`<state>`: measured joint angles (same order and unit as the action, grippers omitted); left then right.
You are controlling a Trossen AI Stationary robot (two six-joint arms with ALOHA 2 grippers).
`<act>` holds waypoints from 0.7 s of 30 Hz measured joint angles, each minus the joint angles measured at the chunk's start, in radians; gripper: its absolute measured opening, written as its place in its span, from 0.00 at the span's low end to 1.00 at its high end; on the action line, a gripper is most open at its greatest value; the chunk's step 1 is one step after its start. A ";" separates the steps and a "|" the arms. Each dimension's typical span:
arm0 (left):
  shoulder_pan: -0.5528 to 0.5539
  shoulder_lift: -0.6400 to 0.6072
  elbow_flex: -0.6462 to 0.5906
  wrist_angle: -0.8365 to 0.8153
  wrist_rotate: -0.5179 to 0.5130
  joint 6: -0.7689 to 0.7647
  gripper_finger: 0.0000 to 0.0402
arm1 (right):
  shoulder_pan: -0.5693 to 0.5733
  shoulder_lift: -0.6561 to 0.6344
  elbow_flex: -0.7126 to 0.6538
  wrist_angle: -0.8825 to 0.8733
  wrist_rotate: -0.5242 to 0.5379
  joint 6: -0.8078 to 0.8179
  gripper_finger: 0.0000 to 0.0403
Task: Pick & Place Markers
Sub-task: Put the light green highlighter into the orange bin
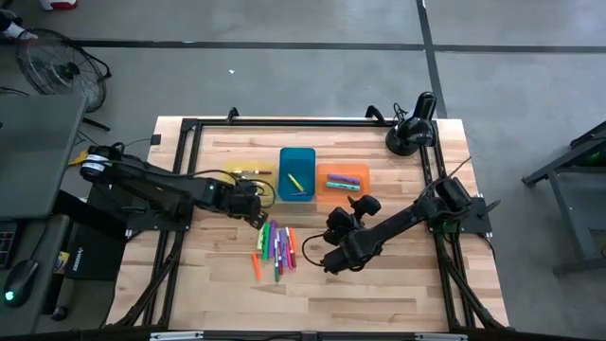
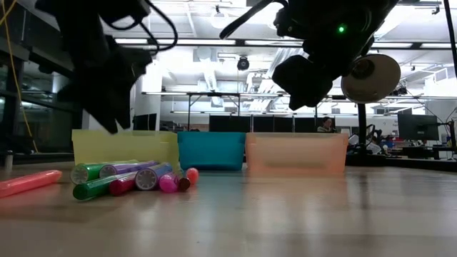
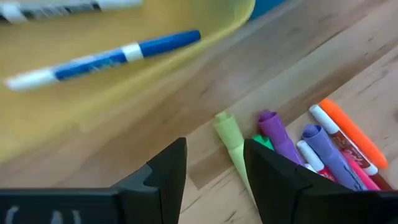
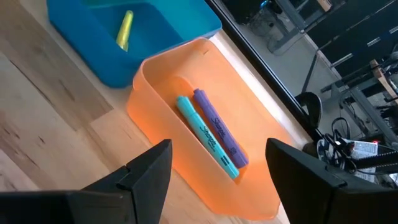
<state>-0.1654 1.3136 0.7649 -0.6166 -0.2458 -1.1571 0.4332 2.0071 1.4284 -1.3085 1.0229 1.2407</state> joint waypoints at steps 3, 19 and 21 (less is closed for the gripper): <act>0.000 0.051 -0.024 0.068 0.031 -0.010 0.39 | 0.000 0.000 0.000 0.001 0.000 0.000 0.62; -0.005 0.259 0.002 0.158 0.153 -0.002 0.39 | 0.000 0.000 0.000 0.008 -0.011 -0.003 0.62; -0.006 0.267 0.015 0.130 0.155 0.000 0.39 | 0.000 0.000 0.000 0.008 -0.013 -0.003 0.62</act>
<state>-0.1714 1.5807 0.7799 -0.4866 -0.0906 -1.1570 0.4328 2.0071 1.4284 -1.3002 1.0101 1.2380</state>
